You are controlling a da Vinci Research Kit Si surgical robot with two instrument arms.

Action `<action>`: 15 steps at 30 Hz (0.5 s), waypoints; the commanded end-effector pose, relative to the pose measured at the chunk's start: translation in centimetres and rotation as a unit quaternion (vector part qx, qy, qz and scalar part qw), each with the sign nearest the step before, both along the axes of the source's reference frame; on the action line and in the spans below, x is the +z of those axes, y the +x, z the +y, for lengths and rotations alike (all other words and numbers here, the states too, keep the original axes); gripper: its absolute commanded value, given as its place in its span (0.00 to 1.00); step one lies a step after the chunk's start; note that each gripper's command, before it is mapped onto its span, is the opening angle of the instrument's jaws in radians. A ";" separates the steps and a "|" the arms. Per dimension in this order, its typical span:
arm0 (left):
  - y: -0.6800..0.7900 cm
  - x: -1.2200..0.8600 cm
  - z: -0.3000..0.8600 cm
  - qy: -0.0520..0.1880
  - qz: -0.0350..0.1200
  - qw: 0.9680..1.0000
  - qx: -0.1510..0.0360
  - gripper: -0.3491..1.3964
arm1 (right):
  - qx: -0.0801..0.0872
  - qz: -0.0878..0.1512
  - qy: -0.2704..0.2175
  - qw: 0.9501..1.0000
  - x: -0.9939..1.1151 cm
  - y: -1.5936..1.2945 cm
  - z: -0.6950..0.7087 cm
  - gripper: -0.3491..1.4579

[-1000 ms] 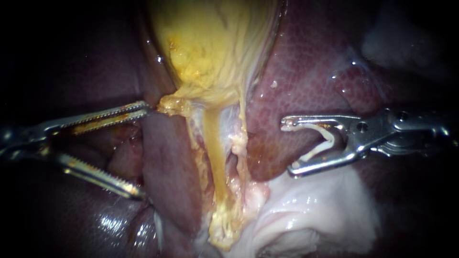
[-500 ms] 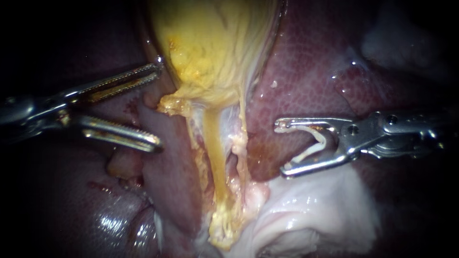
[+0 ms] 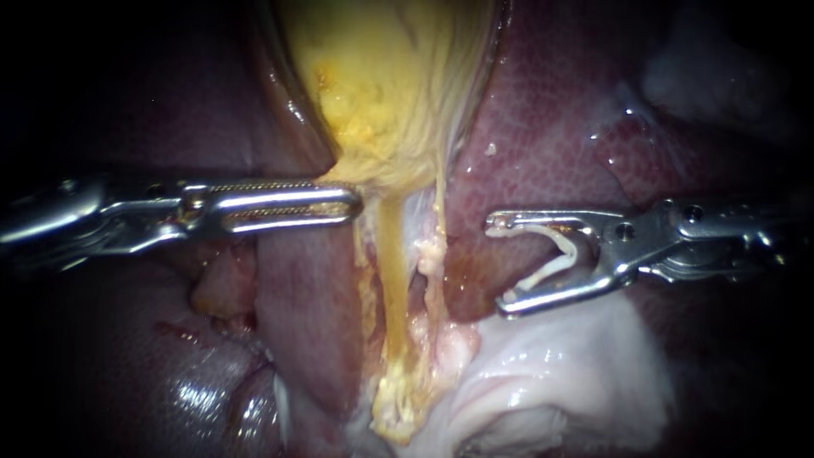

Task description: Clipping first clip left tube

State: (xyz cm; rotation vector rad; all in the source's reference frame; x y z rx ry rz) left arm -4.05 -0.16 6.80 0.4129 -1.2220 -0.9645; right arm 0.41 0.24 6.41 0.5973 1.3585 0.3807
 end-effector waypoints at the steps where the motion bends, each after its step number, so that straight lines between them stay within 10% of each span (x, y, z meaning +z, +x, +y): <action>1: 0.02 -0.01 0.01 0.004 0.001 1.000 -0.001 0.00 | 0.000 0.000 0.000 1.000 0.00 0.00 0.00 0.52; 15: 0.42 -0.50 0.09 0.017 0.010 1.000 -0.020 0.00 | -0.007 0.013 -0.002 1.000 0.28 0.29 -0.22 0.52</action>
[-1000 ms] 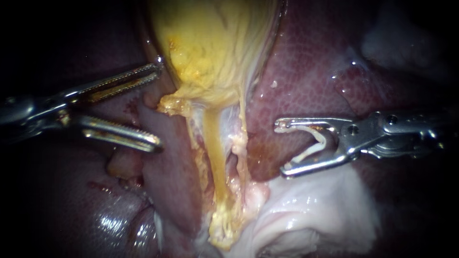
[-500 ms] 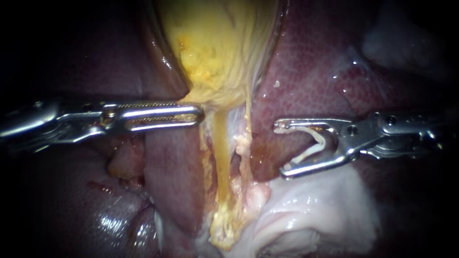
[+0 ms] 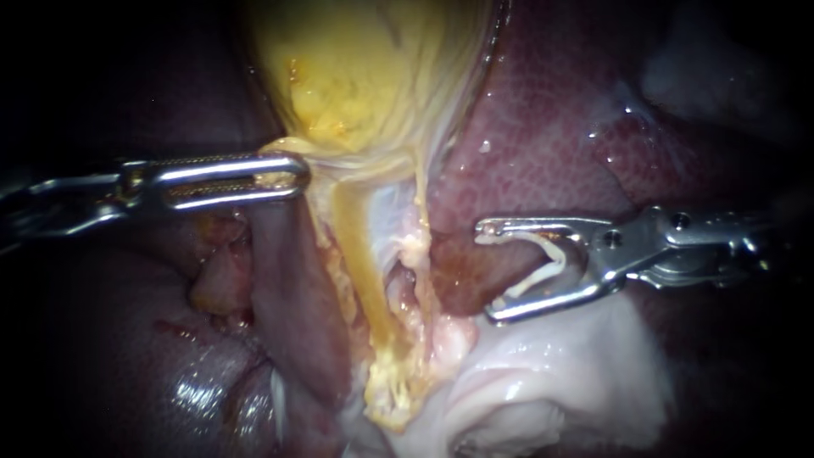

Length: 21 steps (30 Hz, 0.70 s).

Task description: Clipping first clip left tube

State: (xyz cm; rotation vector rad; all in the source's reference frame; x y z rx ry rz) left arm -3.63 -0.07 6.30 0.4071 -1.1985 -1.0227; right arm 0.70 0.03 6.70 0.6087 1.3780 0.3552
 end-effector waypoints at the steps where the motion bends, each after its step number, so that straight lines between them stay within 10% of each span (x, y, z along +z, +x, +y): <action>1: -0.01 -0.01 -0.01 -0.001 0.000 1.000 -0.001 0.00 | 0.000 0.002 0.004 1.000 0.04 0.04 -0.04 0.52; 21: -0.06 -0.12 -0.12 -0.001 -0.003 1.000 0.002 0.00 | -0.035 -0.013 0.047 0.998 1.20 0.86 -0.63 0.52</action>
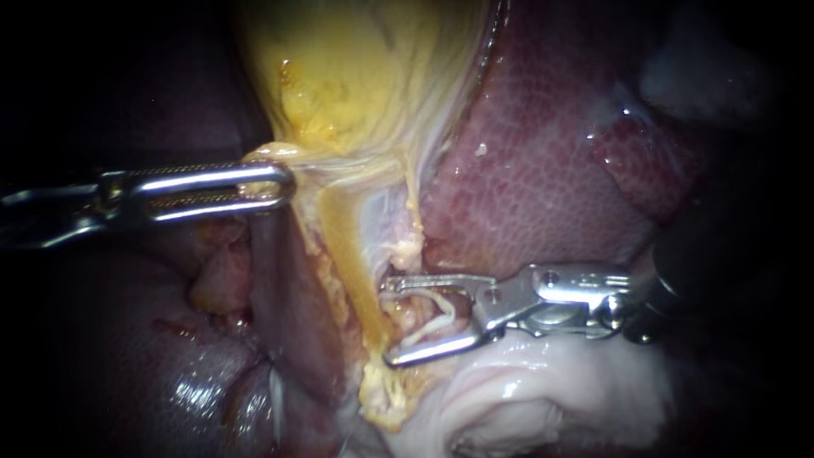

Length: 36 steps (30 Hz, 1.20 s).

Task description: Clipping first clip left tube

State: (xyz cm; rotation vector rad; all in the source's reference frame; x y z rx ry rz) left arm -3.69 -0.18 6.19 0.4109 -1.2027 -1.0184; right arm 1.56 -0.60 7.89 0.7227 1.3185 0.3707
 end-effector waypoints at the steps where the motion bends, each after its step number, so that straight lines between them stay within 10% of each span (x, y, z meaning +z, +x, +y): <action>1: 0.00 -0.01 0.00 0.000 -0.001 1.000 0.002 0.00 | -0.001 -0.001 0.001 1.000 0.02 0.02 -0.01 0.52; 20: 0.06 0.46 0.17 -0.018 0.000 1.000 0.013 0.00 | -0.075 0.052 0.057 0.994 -0.21 0.22 -0.30 0.52; 36: -0.26 0.53 0.09 -0.020 -0.005 0.999 0.027 0.00 | -0.083 0.052 0.061 0.993 0.08 0.50 -0.46 0.46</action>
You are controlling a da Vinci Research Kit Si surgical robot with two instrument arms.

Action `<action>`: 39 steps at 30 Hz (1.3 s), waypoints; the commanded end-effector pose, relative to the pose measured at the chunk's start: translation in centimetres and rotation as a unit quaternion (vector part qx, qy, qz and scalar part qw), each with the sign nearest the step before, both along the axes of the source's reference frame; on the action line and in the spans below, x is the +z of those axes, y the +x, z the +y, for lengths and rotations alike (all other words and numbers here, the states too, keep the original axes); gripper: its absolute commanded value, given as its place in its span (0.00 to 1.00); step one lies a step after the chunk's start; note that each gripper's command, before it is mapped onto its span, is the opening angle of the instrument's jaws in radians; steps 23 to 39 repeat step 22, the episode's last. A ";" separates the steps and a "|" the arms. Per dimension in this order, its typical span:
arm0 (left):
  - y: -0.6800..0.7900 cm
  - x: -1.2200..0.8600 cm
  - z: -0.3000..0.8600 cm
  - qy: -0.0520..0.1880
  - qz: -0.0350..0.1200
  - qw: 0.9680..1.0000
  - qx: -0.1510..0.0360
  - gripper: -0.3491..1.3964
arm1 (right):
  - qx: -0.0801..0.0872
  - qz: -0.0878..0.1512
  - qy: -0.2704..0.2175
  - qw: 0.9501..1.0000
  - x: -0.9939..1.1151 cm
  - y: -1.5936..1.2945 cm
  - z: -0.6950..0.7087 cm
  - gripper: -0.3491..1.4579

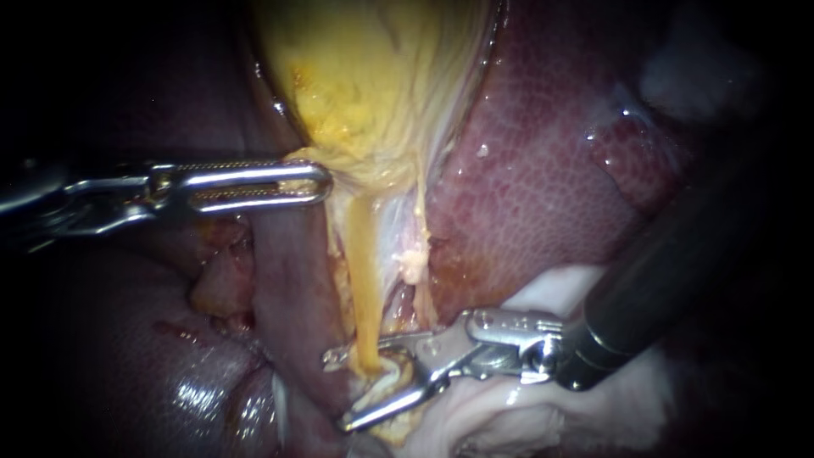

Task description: Clipping first clip left tube

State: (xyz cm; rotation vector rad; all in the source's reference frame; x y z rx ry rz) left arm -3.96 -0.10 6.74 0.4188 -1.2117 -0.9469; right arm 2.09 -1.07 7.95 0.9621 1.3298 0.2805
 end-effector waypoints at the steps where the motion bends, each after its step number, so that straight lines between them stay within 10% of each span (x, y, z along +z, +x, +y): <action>1: 0.00 -0.02 0.00 -0.001 0.000 1.000 0.001 0.00 | -0.002 -0.003 -0.002 1.000 0.05 -0.07 0.03 0.34; 2: 0.01 -0.03 0.00 -0.001 0.000 1.000 0.001 0.00 | -0.028 -0.006 -0.001 1.000 0.07 -0.13 0.05 0.22; 4: 0.01 -0.04 -0.01 -0.001 0.000 1.000 0.001 0.00 | -0.028 -0.029 -0.010 0.999 0.11 -0.19 0.10 0.00; 39: 0.05 -0.07 -0.03 0.000 0.000 1.000 0.003 0.00 | -0.026 -0.031 -0.008 0.999 0.14 -0.25 0.14 0.00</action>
